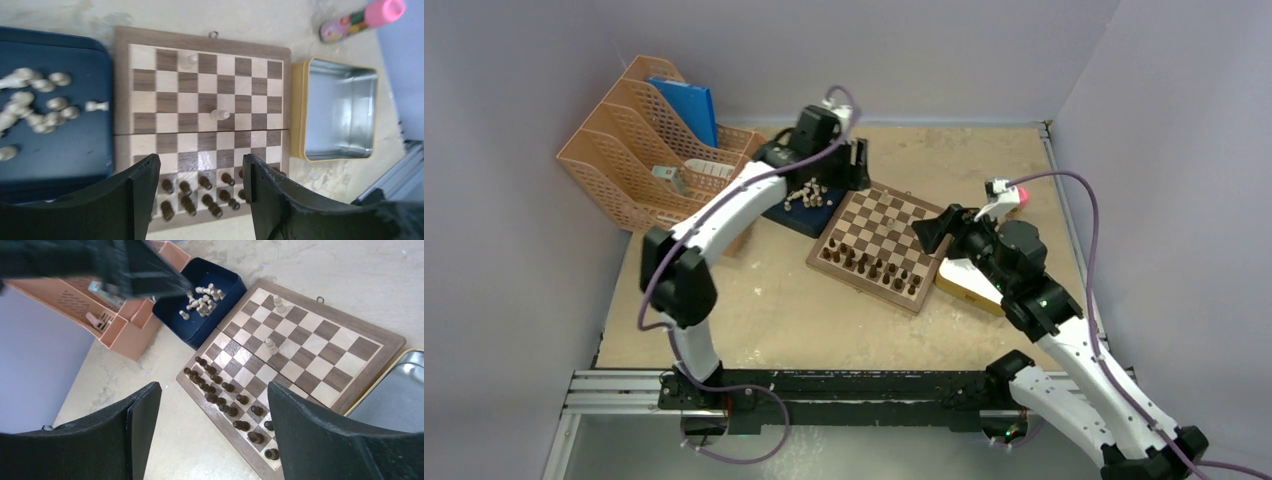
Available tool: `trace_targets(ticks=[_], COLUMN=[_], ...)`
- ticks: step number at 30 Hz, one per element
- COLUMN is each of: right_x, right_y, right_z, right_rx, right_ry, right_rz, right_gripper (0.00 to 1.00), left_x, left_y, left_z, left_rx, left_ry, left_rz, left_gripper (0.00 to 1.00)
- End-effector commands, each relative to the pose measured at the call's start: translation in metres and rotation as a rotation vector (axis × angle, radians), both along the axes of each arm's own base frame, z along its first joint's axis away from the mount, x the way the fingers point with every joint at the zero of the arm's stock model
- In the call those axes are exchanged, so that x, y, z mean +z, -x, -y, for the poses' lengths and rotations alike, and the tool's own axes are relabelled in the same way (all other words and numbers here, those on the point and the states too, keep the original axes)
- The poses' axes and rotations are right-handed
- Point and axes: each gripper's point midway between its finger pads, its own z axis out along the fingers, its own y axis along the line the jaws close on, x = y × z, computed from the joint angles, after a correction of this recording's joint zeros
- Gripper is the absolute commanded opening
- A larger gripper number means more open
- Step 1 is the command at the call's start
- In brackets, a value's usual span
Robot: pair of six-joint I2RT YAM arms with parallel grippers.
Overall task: Set up the chess pieces on the board
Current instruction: Move the chess piece to the storage box.
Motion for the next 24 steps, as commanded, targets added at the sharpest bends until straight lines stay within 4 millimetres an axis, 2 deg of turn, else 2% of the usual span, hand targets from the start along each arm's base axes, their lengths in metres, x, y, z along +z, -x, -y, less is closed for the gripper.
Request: trace_targets(ticks=[1,4,6,10,14,18,24], right_x=[0.009,-0.008,-0.018,-0.043,-0.079,-0.115,-0.134], right_y=[-0.013,-0.025,-0.034,-0.053,-0.074,-0.089,-0.112], right_z=[-0.013,-0.019,-0.022,-0.031,-0.041,-0.051,-0.059], right_rx=[0.019,0.011,0.001,-0.004,-0.012,-0.016,-0.044], right_ry=[-0.039,-0.019,-0.002,0.034,0.101,0.182,0.220], right_rz=[0.019,-0.015,-0.040,-0.096,-0.191,-0.276,-0.292], right_gripper=[0.77,0.69,0.64,0.60,0.58,0.57,0.54], left_x=[0.063,0.075,0.075,0.076,0.071,0.052,0.019], left_y=[0.006,0.015,0.024,0.042,0.055,0.065,0.078], left_z=[-0.034,-0.068,-0.089,-0.125,-0.159,-0.173,-0.172], left_rx=[0.042,0.091,0.118,0.172,0.212,0.221,0.180], left_ry=[0.178,0.184,0.163,0.099,0.102,0.148,0.177], left_rz=[0.070,0.099,0.121,0.178,0.183,0.130,0.028], left_gripper=[0.63,0.65,0.67,0.72,0.76,0.77,0.76])
